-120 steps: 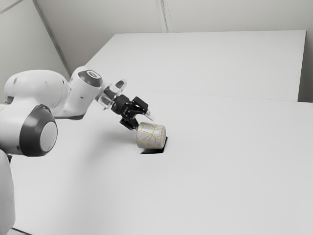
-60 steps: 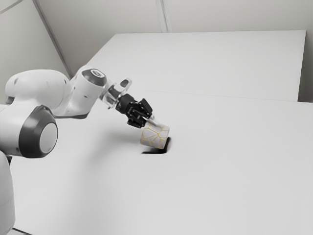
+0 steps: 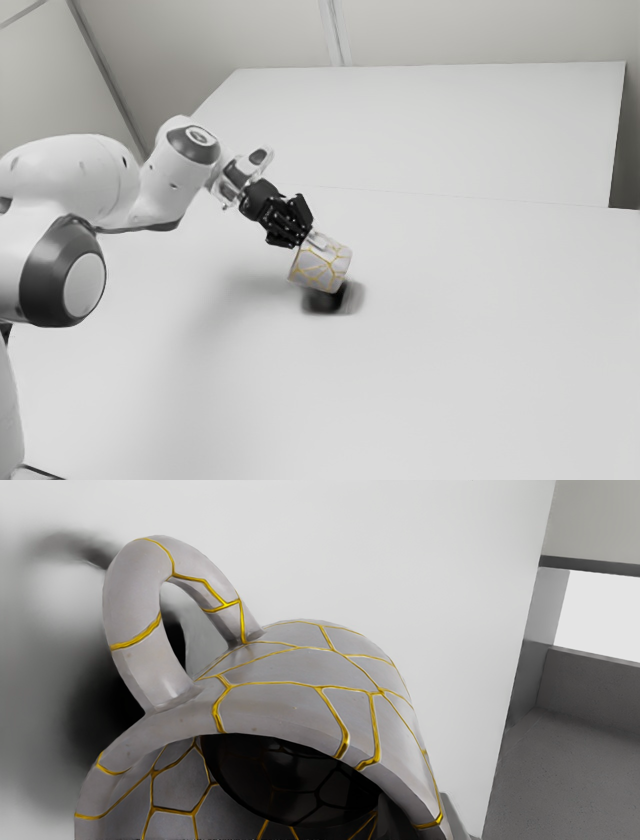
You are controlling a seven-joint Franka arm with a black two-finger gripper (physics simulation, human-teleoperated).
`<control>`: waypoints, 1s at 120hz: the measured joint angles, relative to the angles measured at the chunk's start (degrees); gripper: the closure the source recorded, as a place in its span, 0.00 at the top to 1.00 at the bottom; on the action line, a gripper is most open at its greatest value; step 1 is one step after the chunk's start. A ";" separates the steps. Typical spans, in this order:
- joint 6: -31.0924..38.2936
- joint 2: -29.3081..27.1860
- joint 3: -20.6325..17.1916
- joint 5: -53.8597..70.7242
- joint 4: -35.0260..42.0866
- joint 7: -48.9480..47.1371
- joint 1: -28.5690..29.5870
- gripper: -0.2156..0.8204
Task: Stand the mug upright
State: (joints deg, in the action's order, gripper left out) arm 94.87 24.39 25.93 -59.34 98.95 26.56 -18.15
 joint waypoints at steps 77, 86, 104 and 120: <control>11.75 -16.70 -13.90 66.40 13.67 -15.66 -1.91 0.04; 12.97 -15.51 -13.91 67.53 13.62 -17.55 -2.20 0.04; 15.95 -14.79 -13.98 68.50 14.47 -20.78 -2.46 0.04; 17.92 -13.50 -14.10 68.44 14.67 -23.09 -2.49 0.04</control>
State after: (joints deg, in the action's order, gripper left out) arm 112.80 10.89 11.84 9.10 113.62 3.47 -20.64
